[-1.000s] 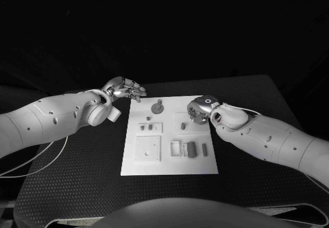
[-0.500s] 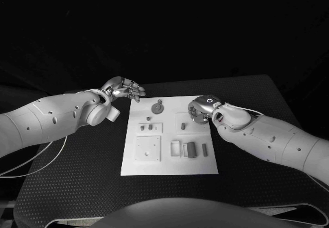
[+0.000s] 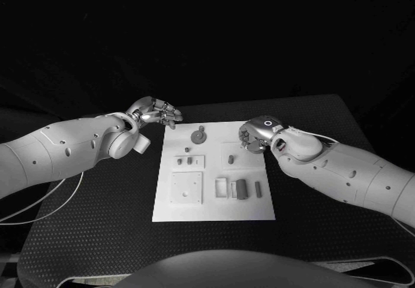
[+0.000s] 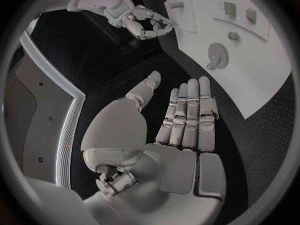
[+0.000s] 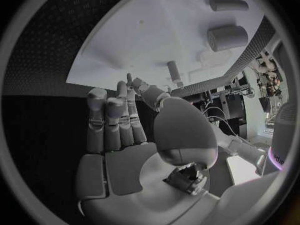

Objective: Assemble the parts on the task board

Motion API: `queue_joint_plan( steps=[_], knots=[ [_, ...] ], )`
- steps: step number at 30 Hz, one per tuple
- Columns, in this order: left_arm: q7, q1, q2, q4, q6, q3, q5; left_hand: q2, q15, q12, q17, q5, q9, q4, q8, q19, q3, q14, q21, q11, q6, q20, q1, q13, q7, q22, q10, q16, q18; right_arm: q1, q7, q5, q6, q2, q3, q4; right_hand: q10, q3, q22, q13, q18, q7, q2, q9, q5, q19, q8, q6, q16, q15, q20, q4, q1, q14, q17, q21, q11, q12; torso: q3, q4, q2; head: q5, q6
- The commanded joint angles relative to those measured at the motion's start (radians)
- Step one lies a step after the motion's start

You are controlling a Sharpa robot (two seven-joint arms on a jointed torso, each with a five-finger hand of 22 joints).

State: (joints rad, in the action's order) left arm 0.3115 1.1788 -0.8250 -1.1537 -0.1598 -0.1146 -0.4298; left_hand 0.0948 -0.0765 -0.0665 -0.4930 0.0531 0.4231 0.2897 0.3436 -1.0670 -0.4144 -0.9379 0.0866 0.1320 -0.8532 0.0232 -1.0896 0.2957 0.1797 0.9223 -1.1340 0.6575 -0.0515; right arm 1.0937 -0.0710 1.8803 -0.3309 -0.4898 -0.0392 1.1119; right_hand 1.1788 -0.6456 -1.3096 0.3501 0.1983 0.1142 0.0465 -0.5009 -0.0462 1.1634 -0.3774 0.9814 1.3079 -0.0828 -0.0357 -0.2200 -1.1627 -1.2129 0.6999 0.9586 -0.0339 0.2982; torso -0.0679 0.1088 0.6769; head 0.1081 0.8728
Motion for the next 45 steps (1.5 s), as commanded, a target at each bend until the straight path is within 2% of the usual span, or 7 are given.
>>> queue_joint_plan(
  steps=[1, 15, 21, 25, 35, 42, 45],
  knots=[
    [0.005, 0.001, 0.000, -0.004, 0.013, 0.001, 0.000, 0.001, -0.001, -0.003, -0.002, -0.004, -0.001, 0.001, 0.002, -0.007, 0.006, -0.006, -0.004, 0.001, 0.006, -0.003, -0.007, -0.002, -0.001, -0.001, 0.005, -0.005, -0.018, 0.008, -0.009, 0.001, -0.011, -0.010, 0.003, 0.019, 0.138, -0.003, -0.018, 0.002, 0.063, 0.001, 0.003, 0.000, -0.002, 0.001, -0.007, 0.011, 0.002, -0.008, -0.004, -0.004, -0.005, -0.001, 0.001, 0.004, 0.017, 0.006, 0.0006, 0.0003, 0.000, 0.001, 0.000],
    [0.005, 0.004, 0.005, 0.010, 0.011, 0.001, 0.000, 0.002, -0.001, -0.003, -0.003, -0.004, -0.002, 0.001, 0.002, -0.006, 0.006, -0.006, -0.005, 0.001, 0.006, -0.003, -0.008, -0.003, -0.001, -0.002, 0.005, -0.006, -0.018, 0.033, -0.017, -0.001, 0.004, -0.022, 0.026, 0.132, 0.138, -0.004, -0.018, 0.003, 0.063, 0.001, 0.005, -0.001, -0.002, 0.001, -0.007, 0.012, 0.002, -0.009, -0.004, -0.004, -0.006, -0.001, 0.001, 0.005, 0.017, 0.006, 0.0039, 0.0004, -0.002, 0.018, 0.000],
    [0.008, 0.004, 0.010, 0.031, 0.005, 0.001, 0.000, 0.002, -0.001, -0.003, -0.003, -0.004, -0.002, 0.001, 0.002, -0.007, 0.006, -0.006, -0.006, 0.001, 0.006, -0.003, -0.009, -0.003, -0.001, -0.002, 0.005, -0.007, -0.018, 0.035, -0.011, -0.017, 0.028, 0.020, 0.026, 0.170, 0.138, -0.005, -0.018, 0.004, 0.063, 0.001, 0.004, -0.001, -0.002, 0.001, -0.007, 0.012, 0.001, -0.009, -0.005, -0.003, -0.005, -0.002, 0.001, 0.005, 0.017, 0.006, 0.0050, 0.0002, -0.003, 0.057, 0.000],
    [0.009, 0.005, 0.015, 0.049, 0.004, 0.001, 0.000, 0.001, -0.001, -0.003, -0.004, -0.004, -0.002, 0.001, 0.003, -0.007, 0.006, -0.006, -0.006, 0.001, 0.006, -0.003, -0.010, -0.003, -0.001, -0.003, 0.005, -0.007, -0.018, 0.035, -0.005, -0.021, 0.040, 0.056, 0.025, 0.182, 0.138, -0.006, -0.018, 0.004, 0.063, 0.001, 0.003, -0.001, -0.002, 0.001, -0.007, 0.012, 0.000, -0.009, -0.005, -0.002, -0.005, -0.002, 0.001, 0.005, 0.017, 0.005, 0.0101, -0.0010, -0.006, 0.089, 0.000],
    [0.010, 0.015, 0.049, 0.104, 0.002, 0.001, 0.000, 0.001, -0.001, -0.003, -0.005, -0.004, -0.002, 0.001, 0.003, -0.007, 0.006, -0.006, -0.006, 0.001, 0.006, -0.003, -0.011, -0.004, -0.001, -0.003, 0.005, -0.008, -0.018, 0.034, 0.010, -0.032, 0.049, 0.132, -0.019, 0.181, 0.137, -0.008, -0.017, 0.006, 0.063, 0.002, 0.001, -0.002, -0.002, 0.001, -0.005, 0.010, -0.001, -0.009, -0.005, -0.002, -0.004, -0.001, 0.001, 0.004, 0.017, 0.004, 0.0175, -0.0019, -0.008, 0.164, 0.000],
    [-0.003, 0.022, 0.067, 0.124, -0.003, 0.001, -0.018, 0.000, -0.001, -0.003, -0.006, -0.004, -0.002, 0.001, 0.003, -0.008, 0.006, -0.007, -0.007, 0.001, 0.006, -0.003, -0.012, -0.004, -0.001, -0.004, 0.004, -0.009, -0.018, 0.004, 0.019, -0.014, 0.047, 0.167, -0.049, 0.150, 0.137, -0.009, -0.017, 0.006, 0.063, 0.002, -0.001, -0.002, -0.002, 0.000, -0.005, 0.009, -0.002, -0.009, -0.005, -0.003, -0.004, -0.001, 0.001, 0.004, 0.017, 0.003, 0.0154, -0.0026, -0.006, 0.224, 0.000],
    [-0.004, 0.025, 0.074, 0.127, -0.001, 0.001, -0.018, 0.000, -0.001, -0.003, -0.006, -0.004, -0.002, 0.001, 0.003, -0.008, 0.006, -0.007, -0.007, 0.001, 0.006, -0.003, -0.012, -0.004, -0.001, -0.004, 0.004, -0.009, -0.018, -0.006, 0.025, -0.011, 0.041, 0.182, -0.064, 0.128, 0.137, -0.009, -0.017, 0.007, 0.063, 0.002, -0.001, -0.002, -0.002, 0.000, -0.005, 0.009, -0.002, -0.009, -0.006, -0.004, -0.004, -0.001, 0.001, 0.004, 0.017, 0.003, 0.0160, -0.0071, -0.005, 0.249, 0.000]
  ],
)
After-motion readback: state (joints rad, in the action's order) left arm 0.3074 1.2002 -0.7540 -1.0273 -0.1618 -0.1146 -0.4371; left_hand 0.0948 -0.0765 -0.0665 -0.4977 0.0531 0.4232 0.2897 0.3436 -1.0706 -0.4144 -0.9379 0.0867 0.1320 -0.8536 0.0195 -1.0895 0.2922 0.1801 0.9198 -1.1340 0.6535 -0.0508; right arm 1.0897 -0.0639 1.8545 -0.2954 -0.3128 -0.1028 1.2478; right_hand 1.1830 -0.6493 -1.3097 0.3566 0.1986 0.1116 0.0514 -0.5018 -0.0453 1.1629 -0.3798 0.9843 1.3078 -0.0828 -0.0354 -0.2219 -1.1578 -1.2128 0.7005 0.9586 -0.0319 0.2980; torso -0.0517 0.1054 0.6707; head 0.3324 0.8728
